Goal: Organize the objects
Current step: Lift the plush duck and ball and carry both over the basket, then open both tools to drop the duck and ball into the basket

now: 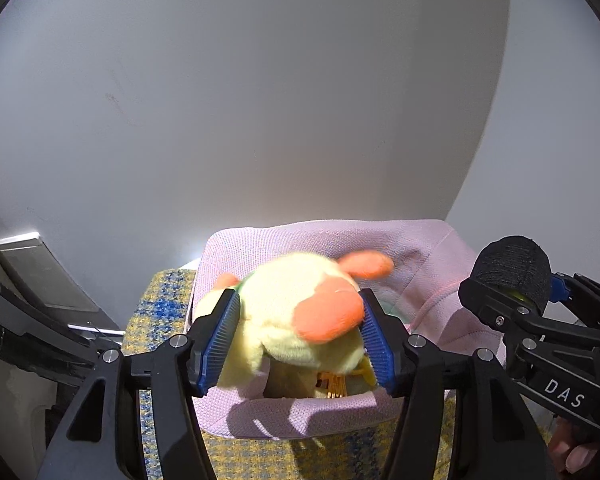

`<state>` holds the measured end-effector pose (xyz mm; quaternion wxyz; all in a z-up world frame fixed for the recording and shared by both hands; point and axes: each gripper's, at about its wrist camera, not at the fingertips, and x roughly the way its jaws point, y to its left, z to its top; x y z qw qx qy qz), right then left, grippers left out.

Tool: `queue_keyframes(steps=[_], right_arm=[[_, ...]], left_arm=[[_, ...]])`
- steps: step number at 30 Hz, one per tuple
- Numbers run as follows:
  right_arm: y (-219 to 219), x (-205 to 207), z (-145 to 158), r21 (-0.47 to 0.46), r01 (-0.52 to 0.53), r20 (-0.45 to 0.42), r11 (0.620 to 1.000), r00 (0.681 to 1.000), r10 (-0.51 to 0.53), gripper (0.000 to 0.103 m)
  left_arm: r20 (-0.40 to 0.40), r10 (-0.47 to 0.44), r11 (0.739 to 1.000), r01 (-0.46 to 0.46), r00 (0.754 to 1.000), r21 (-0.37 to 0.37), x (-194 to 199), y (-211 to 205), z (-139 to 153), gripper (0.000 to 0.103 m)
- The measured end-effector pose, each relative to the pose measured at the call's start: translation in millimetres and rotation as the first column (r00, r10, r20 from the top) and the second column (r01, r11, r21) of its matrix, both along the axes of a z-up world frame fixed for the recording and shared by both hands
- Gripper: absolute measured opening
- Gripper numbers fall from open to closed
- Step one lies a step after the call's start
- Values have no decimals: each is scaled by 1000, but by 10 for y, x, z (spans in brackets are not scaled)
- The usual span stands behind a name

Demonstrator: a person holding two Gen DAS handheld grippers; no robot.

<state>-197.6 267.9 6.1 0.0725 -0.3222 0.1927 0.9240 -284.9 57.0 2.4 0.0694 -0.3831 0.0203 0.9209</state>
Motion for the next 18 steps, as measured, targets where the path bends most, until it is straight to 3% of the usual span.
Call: queue_keyframes(steps=[2,4,7,13,18], right_arm=[[12,-5,-22,-12,-5,1,1000,1000,5,66],[1,-14,-16,7,6,0,1000,1000,-6,80],[46,-57,7,23,27,-3,999,1000,-26,91],[26,-34,-1,28,28,6,999,1000,-28,94],[-10,103,93,23,43,0,999,999,-43,94]], left_arm=[[1,5,1000,-5,1000,0,-6,7,0,72],[-3,19,1000,-19,1000,-8,-14,-6,0,78],[11,42,999,-42,999,13,109,-174,19,90],[15,55,998,-55,998,6,118,-161,-58,94],[2,63,998,-63,998,3,170,-129,68,95]])
